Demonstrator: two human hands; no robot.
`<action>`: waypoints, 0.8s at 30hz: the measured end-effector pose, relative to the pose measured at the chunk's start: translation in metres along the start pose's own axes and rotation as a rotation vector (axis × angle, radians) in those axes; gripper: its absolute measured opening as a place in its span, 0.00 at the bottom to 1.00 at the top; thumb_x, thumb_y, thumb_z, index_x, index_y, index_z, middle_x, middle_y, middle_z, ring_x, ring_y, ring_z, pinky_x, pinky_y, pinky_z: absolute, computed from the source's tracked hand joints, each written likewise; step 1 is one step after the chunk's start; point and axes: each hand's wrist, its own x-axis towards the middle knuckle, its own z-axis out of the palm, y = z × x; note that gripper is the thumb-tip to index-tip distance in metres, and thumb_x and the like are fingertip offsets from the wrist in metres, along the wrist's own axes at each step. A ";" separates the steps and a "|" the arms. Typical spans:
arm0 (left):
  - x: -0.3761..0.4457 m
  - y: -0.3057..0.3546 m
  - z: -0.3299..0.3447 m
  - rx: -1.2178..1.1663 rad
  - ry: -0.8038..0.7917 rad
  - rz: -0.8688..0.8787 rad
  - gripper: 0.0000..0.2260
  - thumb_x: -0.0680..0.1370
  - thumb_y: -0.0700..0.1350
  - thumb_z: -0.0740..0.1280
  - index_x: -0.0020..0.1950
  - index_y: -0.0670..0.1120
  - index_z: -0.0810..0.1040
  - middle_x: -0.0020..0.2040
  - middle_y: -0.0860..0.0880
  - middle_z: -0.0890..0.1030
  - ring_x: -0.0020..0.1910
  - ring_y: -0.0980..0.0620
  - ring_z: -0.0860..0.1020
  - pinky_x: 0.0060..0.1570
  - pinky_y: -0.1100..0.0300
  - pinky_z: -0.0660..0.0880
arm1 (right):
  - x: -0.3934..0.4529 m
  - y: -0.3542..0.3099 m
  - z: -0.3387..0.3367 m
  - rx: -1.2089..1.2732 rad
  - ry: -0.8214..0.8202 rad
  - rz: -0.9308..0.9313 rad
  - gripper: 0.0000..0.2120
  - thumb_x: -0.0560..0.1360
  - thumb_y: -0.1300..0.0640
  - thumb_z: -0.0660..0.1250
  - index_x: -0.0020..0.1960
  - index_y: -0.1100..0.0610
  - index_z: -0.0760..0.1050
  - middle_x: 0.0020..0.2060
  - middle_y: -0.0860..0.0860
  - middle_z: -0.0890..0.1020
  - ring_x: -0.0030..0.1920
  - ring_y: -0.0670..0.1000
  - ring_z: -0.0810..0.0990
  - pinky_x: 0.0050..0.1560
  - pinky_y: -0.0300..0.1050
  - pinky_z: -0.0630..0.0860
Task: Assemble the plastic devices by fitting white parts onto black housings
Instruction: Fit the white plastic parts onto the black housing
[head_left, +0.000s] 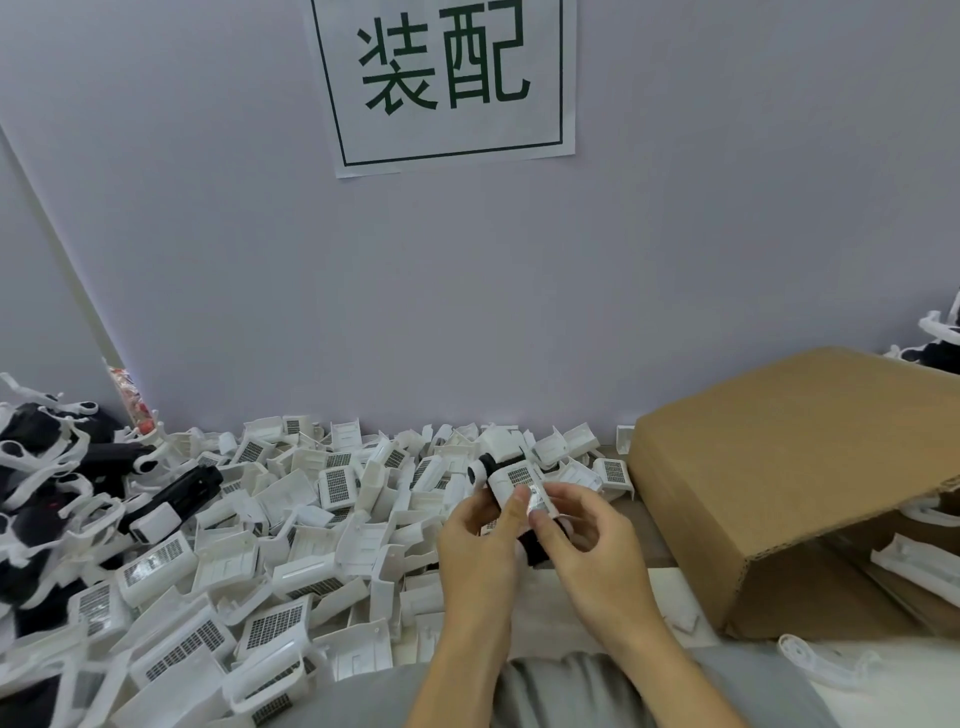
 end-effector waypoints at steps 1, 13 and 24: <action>0.000 0.001 0.000 -0.065 -0.030 -0.033 0.09 0.78 0.48 0.72 0.53 0.44 0.85 0.51 0.47 0.87 0.53 0.47 0.85 0.55 0.49 0.80 | -0.002 -0.001 0.000 -0.015 -0.033 -0.007 0.12 0.75 0.59 0.74 0.53 0.46 0.79 0.48 0.35 0.84 0.52 0.36 0.81 0.49 0.28 0.75; -0.002 0.010 -0.002 -0.091 0.164 0.077 0.07 0.80 0.43 0.69 0.45 0.43 0.84 0.38 0.47 0.83 0.39 0.48 0.78 0.40 0.57 0.75 | 0.008 -0.008 -0.025 0.163 0.146 0.154 0.07 0.79 0.59 0.68 0.57 0.53 0.78 0.47 0.51 0.83 0.37 0.40 0.81 0.32 0.31 0.75; -0.007 0.012 -0.001 -0.137 -0.013 0.081 0.14 0.83 0.49 0.60 0.57 0.56 0.85 0.56 0.54 0.85 0.56 0.52 0.80 0.53 0.54 0.75 | 0.010 -0.006 -0.029 0.371 0.024 0.275 0.09 0.77 0.61 0.66 0.44 0.65 0.82 0.37 0.56 0.80 0.40 0.56 0.77 0.44 0.53 0.72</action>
